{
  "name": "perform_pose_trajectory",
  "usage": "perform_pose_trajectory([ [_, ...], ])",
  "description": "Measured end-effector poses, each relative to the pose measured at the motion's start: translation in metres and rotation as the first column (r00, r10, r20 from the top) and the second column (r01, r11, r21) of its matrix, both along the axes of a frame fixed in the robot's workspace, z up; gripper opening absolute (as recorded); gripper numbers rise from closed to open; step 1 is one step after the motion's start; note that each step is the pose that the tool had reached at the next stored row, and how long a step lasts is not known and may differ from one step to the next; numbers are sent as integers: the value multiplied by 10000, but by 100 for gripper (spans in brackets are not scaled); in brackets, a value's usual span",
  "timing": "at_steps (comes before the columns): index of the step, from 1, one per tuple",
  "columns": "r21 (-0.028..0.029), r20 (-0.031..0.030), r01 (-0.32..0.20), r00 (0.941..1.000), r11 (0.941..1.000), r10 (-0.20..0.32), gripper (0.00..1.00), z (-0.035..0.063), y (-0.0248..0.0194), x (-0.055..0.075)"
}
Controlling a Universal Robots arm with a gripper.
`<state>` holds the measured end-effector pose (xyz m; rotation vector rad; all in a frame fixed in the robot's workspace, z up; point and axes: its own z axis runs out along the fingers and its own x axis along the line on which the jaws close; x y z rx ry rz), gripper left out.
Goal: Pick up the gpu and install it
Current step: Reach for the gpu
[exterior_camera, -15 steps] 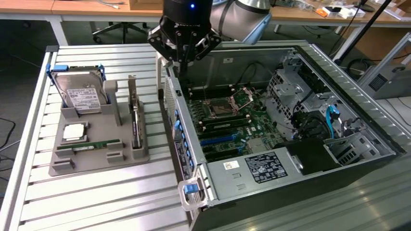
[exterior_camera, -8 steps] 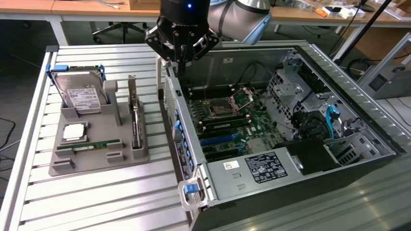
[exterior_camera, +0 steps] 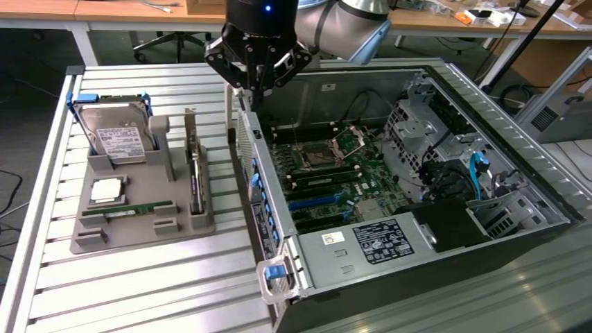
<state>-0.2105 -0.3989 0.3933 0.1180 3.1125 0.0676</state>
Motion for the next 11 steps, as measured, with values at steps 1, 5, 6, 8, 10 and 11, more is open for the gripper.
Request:
perform_pose_trajectory([
  [1, 0, 0, 0, 10000, 10000, 0, 11, 0, 0, -7],
  [5, 0, 0, 0, 10000, 10000, 0, 11, 0, 0, -38],
  [6, 0, -1, 0, 10000, 10000, 0, 11, 0, 0, -44],
  [8, 1, 0, 0, 10000, 10000, 0, 11, 0, 0, -58],
  [10, 0, 0, 0, 10000, 10000, 0, 11, 0, 0, -71],
  [11, 0, 0, 0, 10000, 10000, 0, 11, 0, 0, -77],
])
